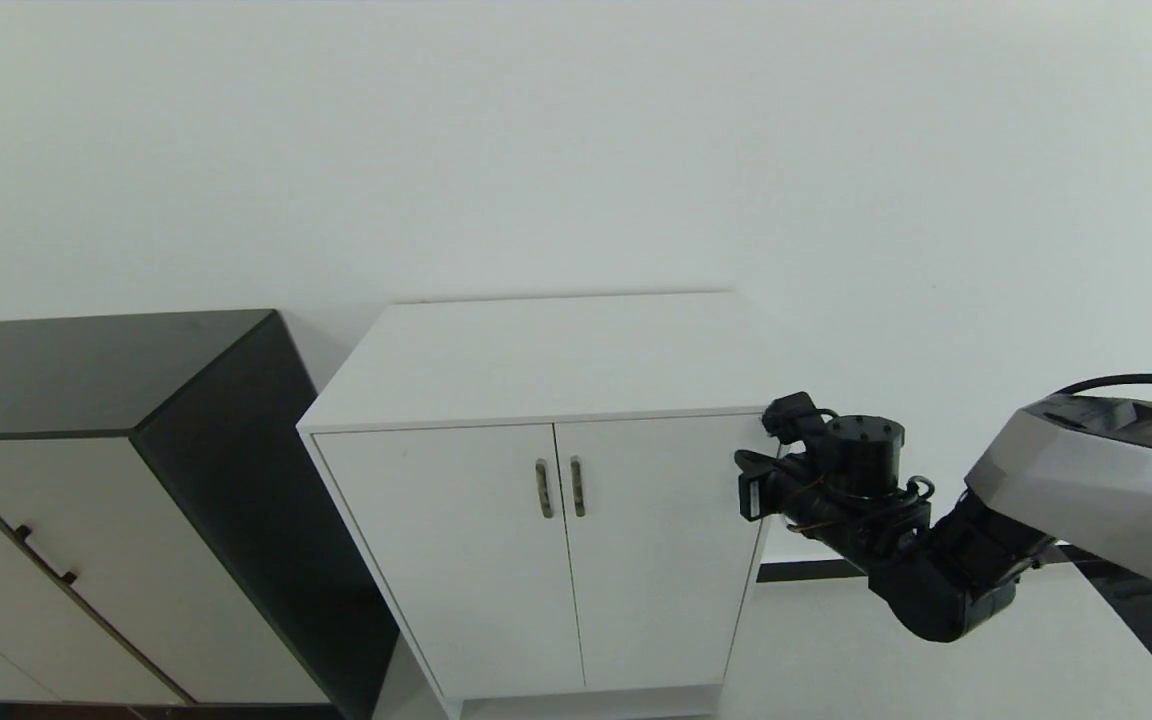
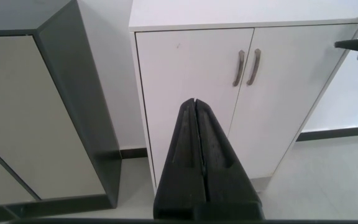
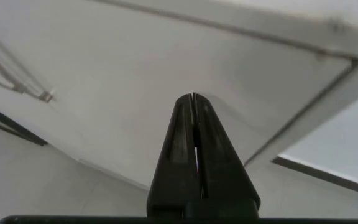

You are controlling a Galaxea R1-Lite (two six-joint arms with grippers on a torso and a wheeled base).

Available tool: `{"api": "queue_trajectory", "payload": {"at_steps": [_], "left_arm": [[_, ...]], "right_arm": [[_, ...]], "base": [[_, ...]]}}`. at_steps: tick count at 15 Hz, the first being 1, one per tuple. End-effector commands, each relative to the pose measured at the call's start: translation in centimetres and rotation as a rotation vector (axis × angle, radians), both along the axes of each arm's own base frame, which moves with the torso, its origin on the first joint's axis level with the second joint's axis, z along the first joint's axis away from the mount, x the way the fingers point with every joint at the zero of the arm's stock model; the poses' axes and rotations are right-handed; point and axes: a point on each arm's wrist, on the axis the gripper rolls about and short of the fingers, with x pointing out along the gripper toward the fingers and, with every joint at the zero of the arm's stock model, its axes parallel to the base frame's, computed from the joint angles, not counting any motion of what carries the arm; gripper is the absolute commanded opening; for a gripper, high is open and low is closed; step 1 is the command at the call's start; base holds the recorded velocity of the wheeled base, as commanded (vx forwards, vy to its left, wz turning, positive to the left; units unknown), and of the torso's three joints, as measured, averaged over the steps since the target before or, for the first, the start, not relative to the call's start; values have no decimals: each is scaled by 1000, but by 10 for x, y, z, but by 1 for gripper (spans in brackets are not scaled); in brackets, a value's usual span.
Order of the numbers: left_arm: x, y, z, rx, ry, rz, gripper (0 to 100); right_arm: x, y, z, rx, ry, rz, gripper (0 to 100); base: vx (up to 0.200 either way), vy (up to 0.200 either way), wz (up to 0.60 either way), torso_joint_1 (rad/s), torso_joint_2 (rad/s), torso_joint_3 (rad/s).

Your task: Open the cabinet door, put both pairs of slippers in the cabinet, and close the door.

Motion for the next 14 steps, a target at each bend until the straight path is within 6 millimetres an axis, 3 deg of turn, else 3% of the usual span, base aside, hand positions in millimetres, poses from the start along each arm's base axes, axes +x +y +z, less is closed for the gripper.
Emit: {"api": "queue_trajectory", "payload": {"at_steps": [1, 2, 3, 5, 6, 7, 8, 9, 14], "left_arm": [[0, 0, 0, -1, 1, -1, 0], [0, 0, 0, -1, 1, -1, 0], [0, 0, 0, -1, 1, -1, 0], [0, 0, 0, -6, 1, 1, 0], [0, 0, 0, -6, 1, 1, 0], [0, 0, 0, -6, 1, 1, 0], [0, 0, 0, -6, 1, 1, 0], [0, 0, 0, -6, 1, 1, 0], [0, 0, 0, -7, 2, 1, 0]], "right_arm": [[-28, -11, 17, 8, -25, -9, 0], [-49, -29, 25, 6, -27, -41, 0], [-53, -33, 26, 5, -26, -48, 0], [-110, -74, 34, -22, 18, -103, 0], [-131, -87, 38, -31, 21, -139, 0], [-140, -93, 41, -38, 17, -151, 0], [-169, -115, 45, -78, 10, -197, 0], [-183, -127, 46, -103, 5, -225, 0], [-244, -146, 55, -136, 86, -203, 0]], "base": [[0, 0, 0, 0, 0, 0], [0, 0, 0, 0, 0, 0], [0, 0, 0, 0, 0, 0], [0, 0, 0, 0, 0, 0], [0, 0, 0, 0, 0, 0], [0, 0, 0, 0, 0, 0], [0, 0, 0, 0, 0, 0], [0, 0, 0, 0, 0, 0], [0, 0, 0, 0, 0, 0]]}}
